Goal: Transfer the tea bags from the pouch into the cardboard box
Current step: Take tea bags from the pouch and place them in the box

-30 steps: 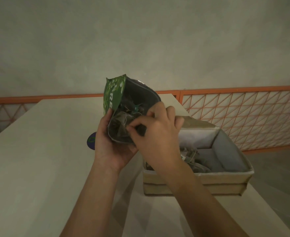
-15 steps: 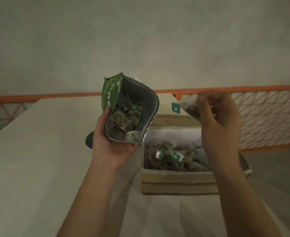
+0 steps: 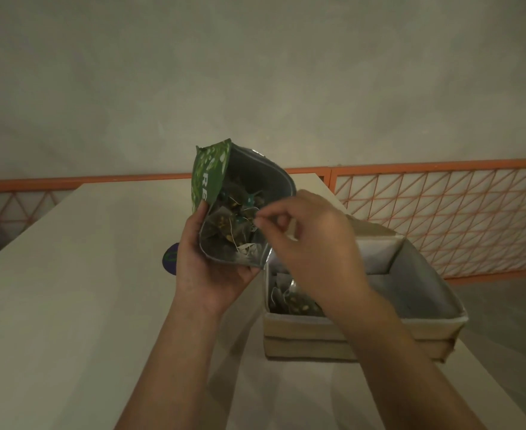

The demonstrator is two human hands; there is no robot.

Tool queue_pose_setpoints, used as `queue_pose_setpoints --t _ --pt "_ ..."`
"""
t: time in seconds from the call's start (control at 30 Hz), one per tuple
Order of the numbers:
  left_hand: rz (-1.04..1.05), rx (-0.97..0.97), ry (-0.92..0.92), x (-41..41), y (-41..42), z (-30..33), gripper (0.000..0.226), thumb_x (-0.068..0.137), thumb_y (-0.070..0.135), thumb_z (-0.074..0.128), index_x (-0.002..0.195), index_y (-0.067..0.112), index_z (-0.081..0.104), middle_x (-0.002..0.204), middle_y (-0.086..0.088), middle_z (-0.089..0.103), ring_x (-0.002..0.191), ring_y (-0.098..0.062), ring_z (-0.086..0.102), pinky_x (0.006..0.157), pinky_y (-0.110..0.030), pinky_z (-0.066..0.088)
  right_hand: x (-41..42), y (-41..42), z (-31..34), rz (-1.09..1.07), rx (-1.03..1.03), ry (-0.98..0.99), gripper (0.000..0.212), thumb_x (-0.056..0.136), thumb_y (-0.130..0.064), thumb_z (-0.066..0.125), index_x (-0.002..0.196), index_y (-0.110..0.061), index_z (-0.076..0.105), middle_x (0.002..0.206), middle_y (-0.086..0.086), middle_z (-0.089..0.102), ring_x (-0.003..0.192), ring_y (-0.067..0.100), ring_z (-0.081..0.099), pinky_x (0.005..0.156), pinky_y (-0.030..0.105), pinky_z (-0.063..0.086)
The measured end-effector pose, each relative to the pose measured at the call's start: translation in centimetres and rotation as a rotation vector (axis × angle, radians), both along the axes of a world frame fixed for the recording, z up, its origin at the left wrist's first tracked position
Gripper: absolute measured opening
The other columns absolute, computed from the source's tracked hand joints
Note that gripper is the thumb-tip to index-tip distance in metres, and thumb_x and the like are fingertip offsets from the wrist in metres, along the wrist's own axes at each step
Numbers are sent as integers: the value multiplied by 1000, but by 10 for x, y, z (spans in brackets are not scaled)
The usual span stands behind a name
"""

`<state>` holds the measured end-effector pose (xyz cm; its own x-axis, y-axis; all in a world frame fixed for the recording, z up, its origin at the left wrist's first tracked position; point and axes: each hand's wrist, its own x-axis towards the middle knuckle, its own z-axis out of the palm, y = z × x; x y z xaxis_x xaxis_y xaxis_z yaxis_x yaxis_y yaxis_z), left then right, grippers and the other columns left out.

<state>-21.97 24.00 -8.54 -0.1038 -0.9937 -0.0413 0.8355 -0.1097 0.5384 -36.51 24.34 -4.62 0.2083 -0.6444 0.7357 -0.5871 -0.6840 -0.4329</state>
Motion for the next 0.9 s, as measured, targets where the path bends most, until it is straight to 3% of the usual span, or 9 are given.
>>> queue_pose_setpoints --t 0.1,0.27,0.33,0.43,0.5,0.57,0.67,0.8,0.9 --pt "8 -3 28 1 0 0 52 96 56 47 121 17 71 119 -7 71 105 -22 67 83 -34 56 30 -15 4 -65 -147 162 10 84 -23 67 88 -21 76 78 -3 65 73 16 60 70 32 46" --pt "10 15 35 1 -2 -1 50 94 55 51 122 19 72 121 -6 72 107 -24 71 81 -35 60 57 -37 -3 -185 -208 409 21 78 -18 72 99 -18 72 93 4 66 82 24 64 77 34 47" --pt "15 14 33 1 -2 -2 51 94 56 51 119 18 74 122 -6 72 108 -24 70 85 -35 57 58 -40 -4 -204 -211 447 20 74 -16 74 94 -18 73 91 5 66 81 25 64 76 35 47" --pt "28 4 17 1 -2 -2 54 94 56 50 120 15 75 127 -8 69 118 -24 65 94 -38 50 48 -37 2 -122 -206 299 8 76 -12 72 83 -14 73 81 5 66 75 25 63 71 35 48" --pt "28 -8 9 0 -2 -2 55 94 57 49 116 15 76 123 -9 70 109 -26 67 90 -38 52 33 -31 7 -25 -142 143 8 84 -12 67 89 -14 72 85 1 67 77 17 62 72 32 52" --pt "14 -20 -4 0 -2 -1 56 94 58 47 110 15 78 118 -10 71 99 -26 70 84 -36 54 15 -21 14 30 -50 -8 8 88 -13 66 94 -16 72 87 -4 66 77 6 59 71 21 51" --pt "11 -16 -21 1 -3 -1 57 93 60 48 116 17 76 127 -11 69 102 -28 69 81 -35 54 -12 -6 22 69 32 -246 7 90 -15 66 92 -22 68 86 -9 66 76 1 59 65 7 45" --pt "-5 -26 -4 1 -2 -2 59 92 60 49 132 20 67 139 -12 62 111 -30 64 78 -35 58 -44 1 19 22 113 -435 4 91 -18 64 89 -22 63 92 -3 66 64 0 56 57 8 42" --pt "-4 -30 16 1 -2 -3 58 92 59 49 131 19 67 135 -13 65 102 -30 69 74 -35 61 -62 1 4 -38 269 -398 1 90 -20 65 91 -20 65 85 -9 69 66 2 63 58 15 52"
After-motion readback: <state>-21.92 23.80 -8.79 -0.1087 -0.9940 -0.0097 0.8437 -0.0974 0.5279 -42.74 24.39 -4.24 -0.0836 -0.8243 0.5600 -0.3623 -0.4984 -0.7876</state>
